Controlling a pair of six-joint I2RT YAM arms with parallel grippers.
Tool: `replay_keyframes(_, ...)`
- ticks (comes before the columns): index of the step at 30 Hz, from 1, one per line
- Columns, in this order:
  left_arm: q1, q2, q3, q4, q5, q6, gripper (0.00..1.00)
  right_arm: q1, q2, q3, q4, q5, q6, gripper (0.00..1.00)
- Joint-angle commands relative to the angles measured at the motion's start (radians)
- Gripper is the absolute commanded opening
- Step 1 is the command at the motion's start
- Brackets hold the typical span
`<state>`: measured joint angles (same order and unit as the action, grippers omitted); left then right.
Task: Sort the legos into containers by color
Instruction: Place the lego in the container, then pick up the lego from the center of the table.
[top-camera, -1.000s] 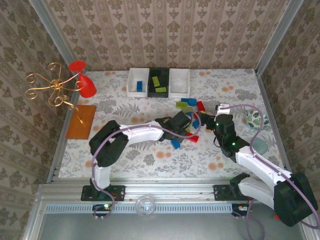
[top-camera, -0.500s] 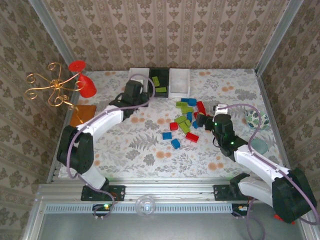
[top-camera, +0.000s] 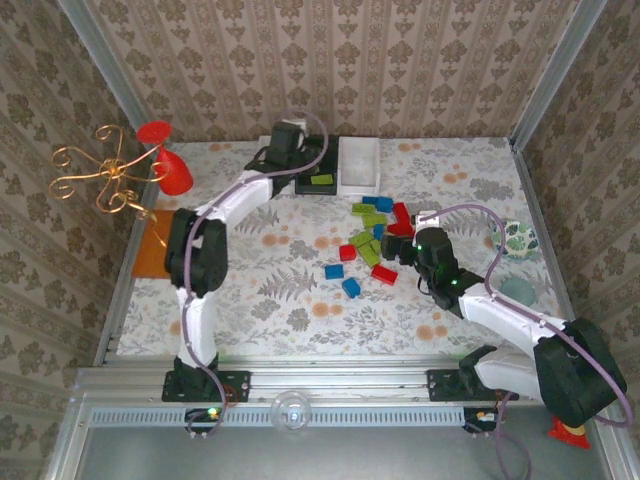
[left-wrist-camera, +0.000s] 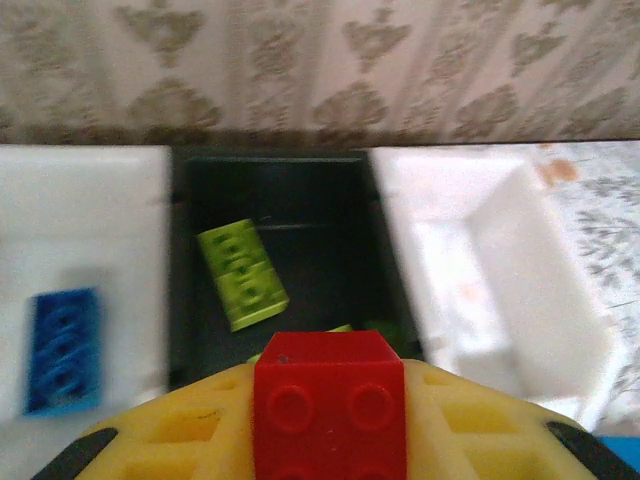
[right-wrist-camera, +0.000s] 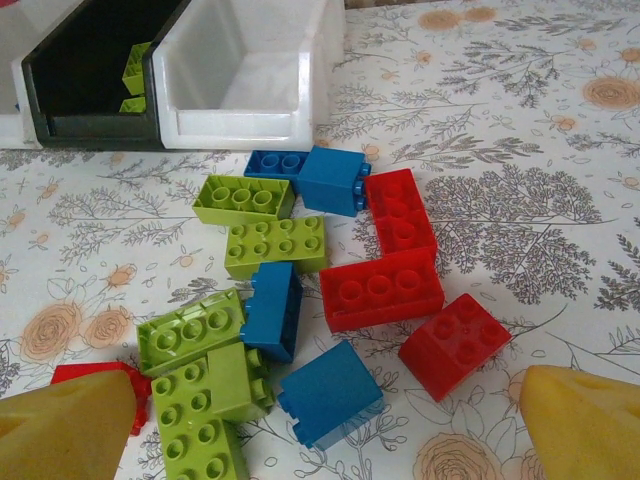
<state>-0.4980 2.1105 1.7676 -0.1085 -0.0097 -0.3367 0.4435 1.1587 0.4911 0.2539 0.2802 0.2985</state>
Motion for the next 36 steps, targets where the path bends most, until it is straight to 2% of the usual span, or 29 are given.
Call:
replay_keyframes(1,-0.045,0.094,0.125,-0.035,0.057,0.013,0.36,0.006,-0.006,0.031,0.008,0.016,-0.008,1.00)
replay_keyframes(7,-0.100,0.293,0.421,-0.146,0.051,0.050,0.36,0.006,-0.012,0.031,0.005,0.018,-0.007,1.00)
replay_keyframes(13,-0.120,0.448,0.637,-0.211,-0.003,0.104,0.38,0.006,-0.026,0.026,0.001,0.036,-0.011,1.00)
replay_keyframes(17,-0.121,0.499,0.750,-0.262,-0.005,0.132,0.50,0.006,-0.003,0.034,-0.007,0.054,-0.011,1.00)
replay_keyframes(22,-0.124,0.434,0.714,-0.253,0.008,0.167,0.68,0.011,0.056,0.046,0.009,0.028,0.008,0.99)
replay_keyframes(24,-0.123,0.374,0.663,-0.257,0.015,0.176,0.71,0.033,0.078,0.062,0.004,0.028,0.005,0.98)
replay_keyframes(26,-0.123,0.273,0.542,-0.233,0.014,0.176,0.74,0.061,0.099,0.086,-0.019,0.034,-0.002,0.98)
replay_keyframes(31,-0.099,-0.097,0.022,-0.023,0.017,0.133,0.77,0.144,0.209,0.198,-0.118,0.001,0.041,0.93)
replay_keyframes(36,-0.039,-0.411,-0.409,0.089,0.051,0.051,0.78,0.229,0.356,0.321,-0.218,0.004,0.092,0.86)
